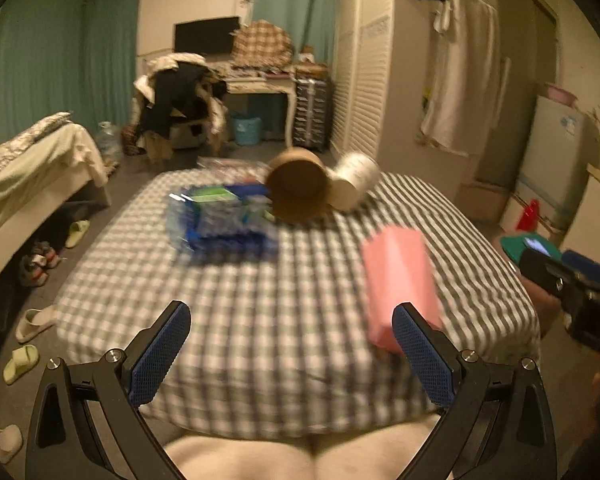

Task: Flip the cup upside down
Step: 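Lift the pink cup with the right gripper and swing it toward the left gripper, then grasp the pink cup with the left gripper while the right gripper releases it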

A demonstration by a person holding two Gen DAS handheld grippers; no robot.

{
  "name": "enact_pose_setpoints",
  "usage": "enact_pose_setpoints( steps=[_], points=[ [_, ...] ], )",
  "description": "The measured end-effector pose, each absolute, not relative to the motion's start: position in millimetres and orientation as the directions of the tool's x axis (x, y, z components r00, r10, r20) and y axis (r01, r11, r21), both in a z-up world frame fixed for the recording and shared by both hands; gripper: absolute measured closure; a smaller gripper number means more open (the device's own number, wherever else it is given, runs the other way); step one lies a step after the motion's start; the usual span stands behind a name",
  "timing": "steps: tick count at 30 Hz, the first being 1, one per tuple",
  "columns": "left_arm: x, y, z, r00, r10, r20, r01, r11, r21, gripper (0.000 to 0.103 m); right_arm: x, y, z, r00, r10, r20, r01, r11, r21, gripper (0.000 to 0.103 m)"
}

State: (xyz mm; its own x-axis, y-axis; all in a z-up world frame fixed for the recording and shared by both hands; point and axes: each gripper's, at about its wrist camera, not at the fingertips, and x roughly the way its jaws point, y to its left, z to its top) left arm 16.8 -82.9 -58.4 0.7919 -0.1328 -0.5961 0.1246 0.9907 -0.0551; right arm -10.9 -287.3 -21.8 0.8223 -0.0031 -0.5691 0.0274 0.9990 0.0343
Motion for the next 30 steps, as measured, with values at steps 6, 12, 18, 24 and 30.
enact_pose_setpoints(
  steps=[6, 12, 18, 24, 30],
  points=[
    [20.4, -122.9, -82.3, 0.759, -0.176, -0.627, 0.187, 0.981, -0.049, 0.0, -11.4, -318.7, -41.5, 0.809, -0.011, -0.588, 0.071, 0.994, 0.079, 0.012],
    [31.0, -148.8, -99.3, 0.742, -0.187, -0.644, 0.215, 0.976, -0.036, 0.0, -1.9, -336.2, -60.0, 0.784, 0.003, -0.621, 0.085, 0.99, 0.112, 0.012],
    [43.7, -157.6, -112.2, 0.753, -0.18, -0.633, 0.212, 0.977, -0.025, 0.007, 8.3, -351.6, -77.1, 0.761, 0.008, -0.648, 0.104, 0.986, 0.133, 0.012],
    [49.0, -162.3, -110.2, 0.731, -0.186, -0.656, 0.247, 0.969, -0.001, 0.032, 18.1, -360.2, -91.8, 0.736, 0.021, -0.676, 0.113, 0.982, 0.154, 0.012],
    [46.7, -165.2, -99.0, 0.734, -0.202, -0.649, 0.272, 0.962, 0.007, 0.046, 25.6, -363.5, -99.0, 0.724, 0.03, -0.689, 0.116, 0.979, 0.165, 0.012]
  ],
)
